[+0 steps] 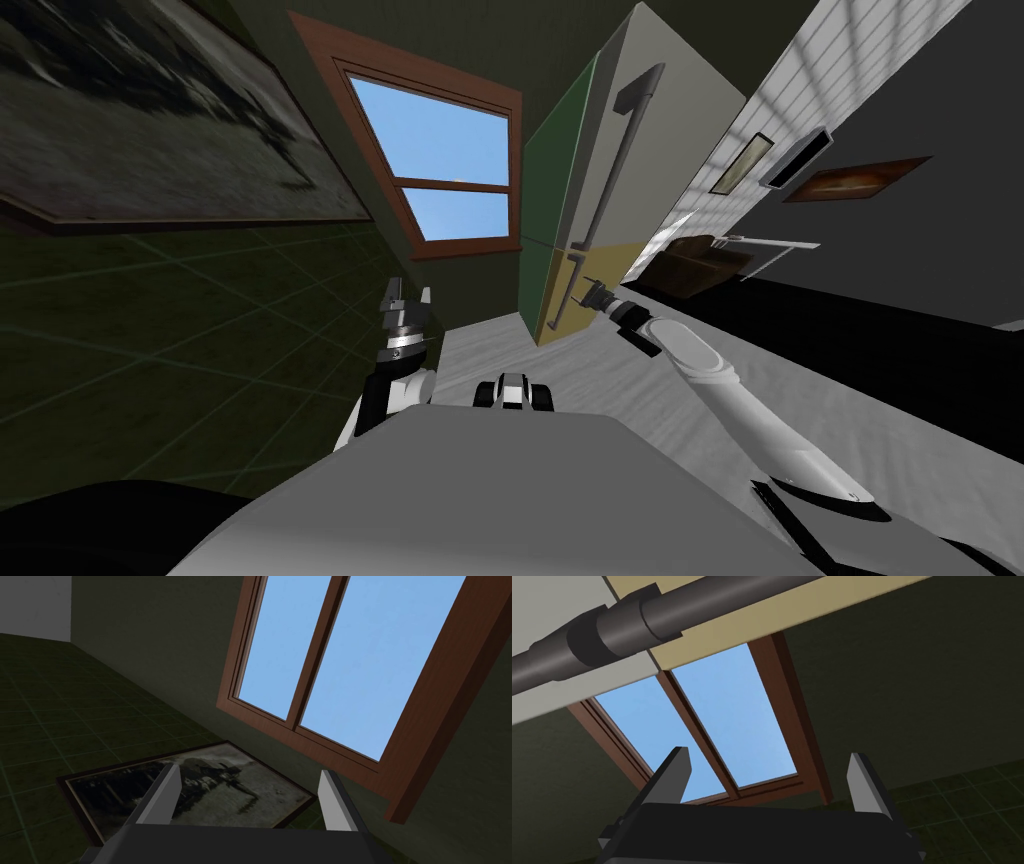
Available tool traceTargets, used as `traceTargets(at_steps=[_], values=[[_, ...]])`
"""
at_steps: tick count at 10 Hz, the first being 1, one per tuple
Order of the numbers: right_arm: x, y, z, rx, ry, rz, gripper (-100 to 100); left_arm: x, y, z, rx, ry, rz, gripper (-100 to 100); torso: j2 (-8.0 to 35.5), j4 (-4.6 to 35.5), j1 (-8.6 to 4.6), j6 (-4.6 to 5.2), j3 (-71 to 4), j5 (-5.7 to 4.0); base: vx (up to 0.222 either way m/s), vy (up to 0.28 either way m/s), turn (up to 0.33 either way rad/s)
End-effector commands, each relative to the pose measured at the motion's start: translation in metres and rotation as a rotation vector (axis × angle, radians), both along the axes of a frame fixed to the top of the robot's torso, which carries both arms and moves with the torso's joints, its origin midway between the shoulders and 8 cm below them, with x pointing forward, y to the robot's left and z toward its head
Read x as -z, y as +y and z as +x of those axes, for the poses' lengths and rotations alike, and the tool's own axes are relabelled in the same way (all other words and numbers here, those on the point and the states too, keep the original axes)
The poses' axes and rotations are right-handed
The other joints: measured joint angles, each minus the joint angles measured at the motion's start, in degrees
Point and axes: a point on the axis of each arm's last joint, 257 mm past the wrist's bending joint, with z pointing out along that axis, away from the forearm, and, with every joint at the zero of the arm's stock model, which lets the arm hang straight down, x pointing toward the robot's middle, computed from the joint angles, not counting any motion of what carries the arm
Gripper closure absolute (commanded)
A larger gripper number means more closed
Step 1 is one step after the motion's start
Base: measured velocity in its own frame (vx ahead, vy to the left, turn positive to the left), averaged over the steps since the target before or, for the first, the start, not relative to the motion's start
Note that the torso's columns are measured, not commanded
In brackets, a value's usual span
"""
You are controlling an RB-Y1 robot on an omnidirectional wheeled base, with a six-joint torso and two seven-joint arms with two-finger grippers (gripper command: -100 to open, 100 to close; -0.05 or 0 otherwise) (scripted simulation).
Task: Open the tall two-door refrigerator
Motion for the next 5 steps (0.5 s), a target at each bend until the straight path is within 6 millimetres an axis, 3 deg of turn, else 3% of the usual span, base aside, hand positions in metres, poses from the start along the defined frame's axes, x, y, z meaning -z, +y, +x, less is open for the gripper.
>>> traceTargets(at_steps=[1,4,5], values=[[-0.004,-0.018,0.014,0.038,-0.032,-0.132,-100,0.000,0.000,0.000,0.000,0.000,0.000,0,0.00,0.00,0.01,-0.05,-0.01,0.01,-0.008,0.005,0.069],[-0.018,-0.048,0.031,0.095,-0.081,-0.307,-100,0.000,0.000,0.000,0.000,0.000,0.000,0,-0.01,0.00,-0.01,-0.01,-0.01,0.00,-0.008,0.007,0.100],[-0.017,-0.050,0.031,0.100,-0.083,-0.325,-100,0.000,0.000,0.000,0.000,0.000,0.000,0,-0.01,0.00,0.01,-0.05,-0.01,0.01,-0.006,0.003,0.068]])
